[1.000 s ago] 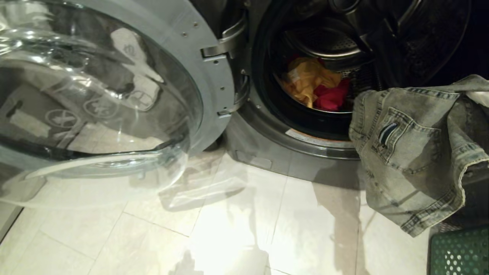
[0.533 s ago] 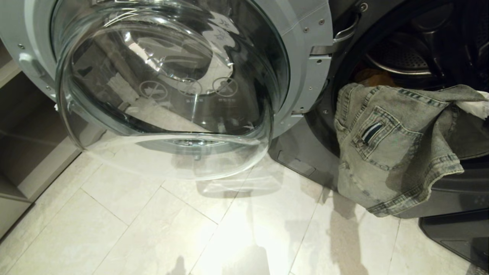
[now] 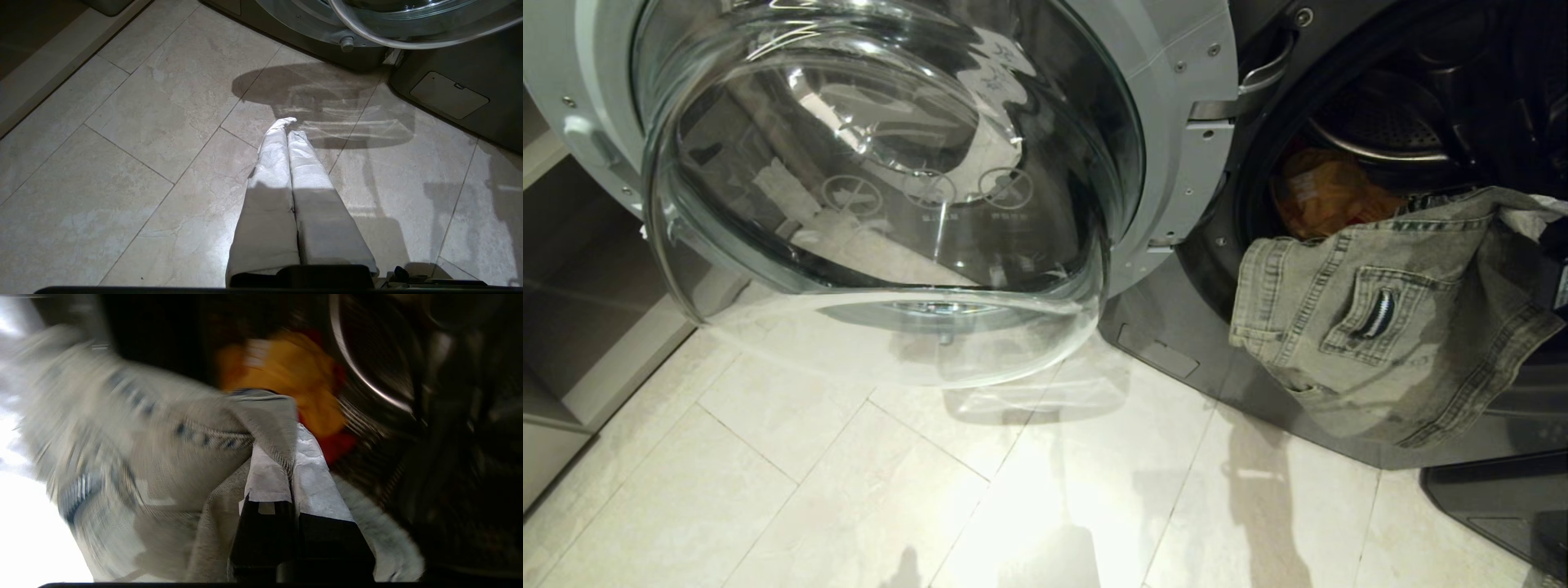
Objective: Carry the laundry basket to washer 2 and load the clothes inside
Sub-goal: Place the clothes into the washing machine
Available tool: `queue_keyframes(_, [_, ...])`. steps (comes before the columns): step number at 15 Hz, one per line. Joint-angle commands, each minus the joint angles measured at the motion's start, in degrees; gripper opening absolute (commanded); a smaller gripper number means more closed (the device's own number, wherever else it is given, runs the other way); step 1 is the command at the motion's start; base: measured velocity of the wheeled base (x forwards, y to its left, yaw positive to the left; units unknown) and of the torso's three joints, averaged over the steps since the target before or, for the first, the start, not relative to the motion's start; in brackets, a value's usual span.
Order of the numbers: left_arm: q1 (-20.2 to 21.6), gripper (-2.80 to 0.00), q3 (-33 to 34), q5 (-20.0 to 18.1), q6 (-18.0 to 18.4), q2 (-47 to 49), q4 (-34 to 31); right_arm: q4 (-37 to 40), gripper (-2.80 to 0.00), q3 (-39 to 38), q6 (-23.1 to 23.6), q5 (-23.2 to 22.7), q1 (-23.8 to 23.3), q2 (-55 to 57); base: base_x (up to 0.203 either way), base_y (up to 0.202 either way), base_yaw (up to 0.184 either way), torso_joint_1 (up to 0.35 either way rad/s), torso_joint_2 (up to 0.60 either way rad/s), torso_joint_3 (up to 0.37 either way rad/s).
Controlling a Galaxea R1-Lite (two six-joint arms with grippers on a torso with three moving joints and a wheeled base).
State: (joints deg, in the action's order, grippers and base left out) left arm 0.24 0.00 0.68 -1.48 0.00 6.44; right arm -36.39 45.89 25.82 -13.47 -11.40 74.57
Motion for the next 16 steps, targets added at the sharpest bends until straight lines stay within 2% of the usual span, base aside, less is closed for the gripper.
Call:
queue_keyframes(1, [0.0,-2.80,2.3,0.0,0.0,0.0,0.1,-1.1,-2.80,3.4,-3.3,5.6,0.5,6.7,0.000,0.000,0.000,0.000,0.00,0.000])
queue_keyframes(5, [0.0,-2.80,2.3,0.0,0.0,0.0,0.1,-6.1,-2.80,13.7,-12.5,18.9,5.8,17.0,0.000,0.000,0.000,0.000,0.00,0.000])
queue_keyframes(7, [0.0,-2.80,2.3,0.0,0.0,0.0,0.1,-10.5,-2.80,17.7,-14.3,24.8,7.6,22.1,0.000,0.000,0.000,0.000,0.00,0.000])
queue_keyframes(11, [0.0,-2.80,2.3,0.0,0.0,0.0,0.1,-16.9,-2.80,28.9,-14.6,31.4,8.7,31.4,0.000,0.000,0.000,0.000,0.00,0.000])
queue_keyframes(16, [0.0,-2.80,2.3,0.0,0.0,0.0,0.1,-18.3,-2.80,45.6,-14.0,36.8,8.7,41.6,0.000,0.000,0.000,0.000,0.00,0.000])
